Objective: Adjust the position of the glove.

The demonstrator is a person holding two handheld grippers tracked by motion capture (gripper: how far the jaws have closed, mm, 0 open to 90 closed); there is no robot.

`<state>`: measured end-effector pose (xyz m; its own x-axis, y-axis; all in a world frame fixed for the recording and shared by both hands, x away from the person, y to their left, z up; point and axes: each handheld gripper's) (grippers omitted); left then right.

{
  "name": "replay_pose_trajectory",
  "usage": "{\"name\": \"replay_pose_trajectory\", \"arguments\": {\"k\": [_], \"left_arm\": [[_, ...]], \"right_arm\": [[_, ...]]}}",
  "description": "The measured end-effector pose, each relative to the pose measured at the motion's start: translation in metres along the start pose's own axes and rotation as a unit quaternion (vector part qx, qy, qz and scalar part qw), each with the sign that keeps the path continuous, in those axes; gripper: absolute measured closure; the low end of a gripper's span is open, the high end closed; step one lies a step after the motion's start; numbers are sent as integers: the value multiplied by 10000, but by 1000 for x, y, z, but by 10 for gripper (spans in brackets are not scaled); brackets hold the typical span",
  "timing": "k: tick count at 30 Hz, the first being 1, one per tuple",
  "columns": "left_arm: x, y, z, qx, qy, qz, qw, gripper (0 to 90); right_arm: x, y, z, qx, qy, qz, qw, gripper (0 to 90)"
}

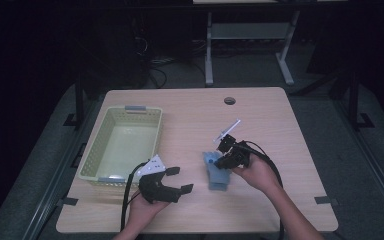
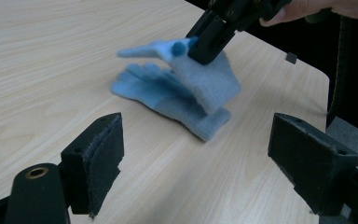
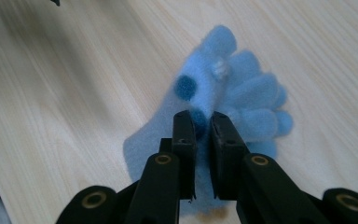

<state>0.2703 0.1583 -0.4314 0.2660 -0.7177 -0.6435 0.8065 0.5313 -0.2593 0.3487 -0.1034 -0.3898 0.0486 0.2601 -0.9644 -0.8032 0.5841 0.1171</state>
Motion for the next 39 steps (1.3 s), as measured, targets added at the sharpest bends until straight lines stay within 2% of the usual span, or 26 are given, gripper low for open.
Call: {"name": "replay_pose_trajectory", "arguments": {"k": [12, 17, 24, 27, 34, 36, 39], "left_arm": [[0, 0, -1, -4, -5, -8, 10000, 182], [-1, 0, -1, -22, -24, 28, 10000, 185], [0, 0, -1, 3, 7, 24, 10000, 186], [0, 0, -1, -6, 10, 16, 10000, 186], [1, -1, -1, 4, 8, 7, 10000, 186], [2, -1, -1, 23, 32, 15, 10000, 186], [2, -1, -1, 27, 51, 18, 10000, 186]], "right_arm": [[16, 0, 1, 59, 168, 17, 9998, 809], [23, -2, 1, 183, 186, 102, 9996, 793], [29, -6, 0, 308, 225, 62, 9993, 743], [25, -5, -1, 293, 90, 67, 9995, 723], [18, -5, -4, 357, -44, 58, 9993, 703], [15, -4, -5, 332, -175, 48, 9993, 750], [16, -3, -4, 318, -160, 37, 9994, 776]]}}
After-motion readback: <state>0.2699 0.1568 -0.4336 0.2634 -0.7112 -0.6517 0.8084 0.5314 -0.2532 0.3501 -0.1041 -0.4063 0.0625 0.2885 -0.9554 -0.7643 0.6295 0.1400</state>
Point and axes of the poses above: each handheld gripper's, and its own axes: x roughly forward along the jaws, z roughly out of its top, y roughly to its left, and after that the axes turned 14 degrees about y, right-handed
